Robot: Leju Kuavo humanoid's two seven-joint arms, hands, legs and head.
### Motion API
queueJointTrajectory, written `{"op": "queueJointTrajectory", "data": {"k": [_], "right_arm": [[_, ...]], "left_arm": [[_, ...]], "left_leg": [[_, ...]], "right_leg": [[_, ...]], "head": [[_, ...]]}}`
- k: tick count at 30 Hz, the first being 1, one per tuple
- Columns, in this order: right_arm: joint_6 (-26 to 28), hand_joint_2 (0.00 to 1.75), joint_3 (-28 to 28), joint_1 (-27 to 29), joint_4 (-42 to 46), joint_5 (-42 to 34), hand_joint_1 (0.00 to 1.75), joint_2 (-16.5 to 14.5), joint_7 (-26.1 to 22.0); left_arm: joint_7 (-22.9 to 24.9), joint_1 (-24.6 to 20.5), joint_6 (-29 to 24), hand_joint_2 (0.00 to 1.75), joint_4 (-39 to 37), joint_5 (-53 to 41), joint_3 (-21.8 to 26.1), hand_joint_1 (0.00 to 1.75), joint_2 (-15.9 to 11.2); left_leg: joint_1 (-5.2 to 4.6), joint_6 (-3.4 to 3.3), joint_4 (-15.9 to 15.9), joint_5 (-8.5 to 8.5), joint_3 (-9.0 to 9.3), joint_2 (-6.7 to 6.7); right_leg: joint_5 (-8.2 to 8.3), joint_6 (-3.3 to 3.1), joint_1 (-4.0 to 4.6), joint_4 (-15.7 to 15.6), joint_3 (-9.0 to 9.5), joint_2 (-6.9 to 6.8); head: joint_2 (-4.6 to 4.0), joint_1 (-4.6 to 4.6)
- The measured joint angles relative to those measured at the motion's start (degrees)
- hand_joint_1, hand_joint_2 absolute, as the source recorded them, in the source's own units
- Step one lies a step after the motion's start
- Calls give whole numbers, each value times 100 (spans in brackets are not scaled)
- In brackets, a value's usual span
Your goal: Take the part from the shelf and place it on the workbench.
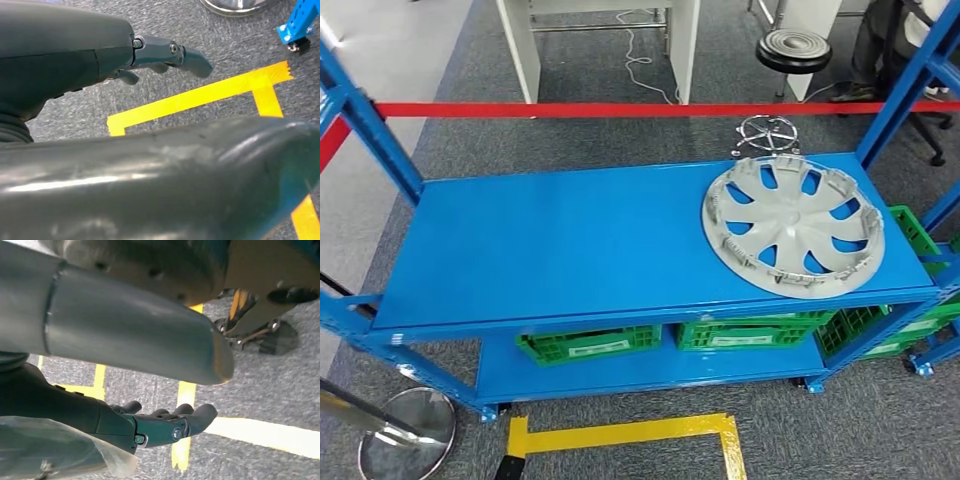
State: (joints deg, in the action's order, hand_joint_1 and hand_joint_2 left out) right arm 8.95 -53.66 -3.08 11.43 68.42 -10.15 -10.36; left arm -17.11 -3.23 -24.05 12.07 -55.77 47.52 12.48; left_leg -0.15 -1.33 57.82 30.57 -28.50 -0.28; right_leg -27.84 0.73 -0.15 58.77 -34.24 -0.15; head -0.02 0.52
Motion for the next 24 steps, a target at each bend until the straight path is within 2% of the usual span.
{"op": "queueJointTrajectory", "data": {"k": [2,3,5,7,8,9,10,11,12,13,15,18,20,22,23,24], "right_arm": [[2,0,-2,23,1,-5,0,3,3],[3,0,-4,26,1,-7,0,4,4],[7,0,-4,16,2,-6,0,5,6],[5,0,-4,14,2,3,0,7,19],[7,0,-4,17,2,8,0,7,29],[11,0,-4,21,2,13,0,8,42],[17,44,-4,22,2,16,0,8,55],[22,87,-4,21,2,15,0,8,69],[27,131,-4,17,2,6,0,7,85],[29,175,-4,11,2,-16,0,7,107],[38,175,-3,3,2,-103,0,6,164],[36,175,82,17,31,-366,0,27,250],[21,175,204,41,50,-590,0,59,288],[-3,175,341,94,51,-828,0,86,323],[-16,175,413,138,51,-946,0,99,339],[-34,175,490,192,50,-1068,0,115,355]], "left_arm": [[27,9,-4,0,-1,-9,0,0,1],[46,9,-5,0,-1,-15,0,0,0],[81,3,-8,0,0,-22,0,0,-2],[103,7,-8,0,1,-25,0,0,-5],[108,15,-5,0,0,-26,0,0,-7],[115,23,5,0,0,-32,0,0,-8],[132,27,18,44,-1,-42,0,0,-9],[152,26,34,87,-1,-51,0,0,-10],[173,20,49,131,-1,-58,0,0,-13],[192,10,56,175,-1,-53,0,0,-15],[231,6,84,175,-1,1,-2,0,-16],[333,56,192,175,1,215,-53,0,-39],[390,70,279,175,8,400,-141,0,-63],[441,73,360,175,32,597,-258,0,-92],[467,75,402,175,54,696,-318,0,-110],[492,76,439,175,85,795,-385,0,-131]], "left_leg": [[1,51,65,11,3,3],[4,77,200,30,-49,5],[19,130,768,223,-353,10],[29,169,1445,531,-757,11],[29,173,1611,586,-888,11],[28,164,1596,522,-934,11],[24,140,1364,325,-881,11],[14,97,981,55,-753,12],[-6,48,614,-136,-623,17],[-28,4,315,-236,-522,15],[-61,-47,112,-267,-462,14],[-29,-89,15,-400,-412,22],[0,-118,-40,-437,-388,35],[0,-134,-42,-434,-393,36],[-1,-137,-41,-430,-392,36],[-1,-136,-39,-425,-390,32]], "right_leg": [[60,-72,-17,-18,49,-2],[59,-99,-28,-35,78,-5],[39,-146,-38,-57,133,-9],[2,-181,-29,-59,168,-8],[-16,-189,-22,-59,191,-3],[-33,-192,-14,-59,217,2],[-50,-193,-4,-59,249,9],[-67,-188,5,-60,280,13],[-82,-178,17,-61,310,14],[-95,-160,23,-61,321,13],[-115,-102,24,-63,316,6],[-202,0,21,-1,289,8],[-472,61,6,431,81,15],[-810,113,-12,1194,-298,14],[-879,132,-22,1468,-445,13],[-833,146,-31,1541,-501,13]], "head": [[0,-8],[0,-12],[0,-26],[0,-30],[0,-31],[0,-32],[0,-31],[0,-30],[0,-26],[0,-27],[0,-27],[0,-24],[0,-6],[0,7],[0,6],[0,8]]}}
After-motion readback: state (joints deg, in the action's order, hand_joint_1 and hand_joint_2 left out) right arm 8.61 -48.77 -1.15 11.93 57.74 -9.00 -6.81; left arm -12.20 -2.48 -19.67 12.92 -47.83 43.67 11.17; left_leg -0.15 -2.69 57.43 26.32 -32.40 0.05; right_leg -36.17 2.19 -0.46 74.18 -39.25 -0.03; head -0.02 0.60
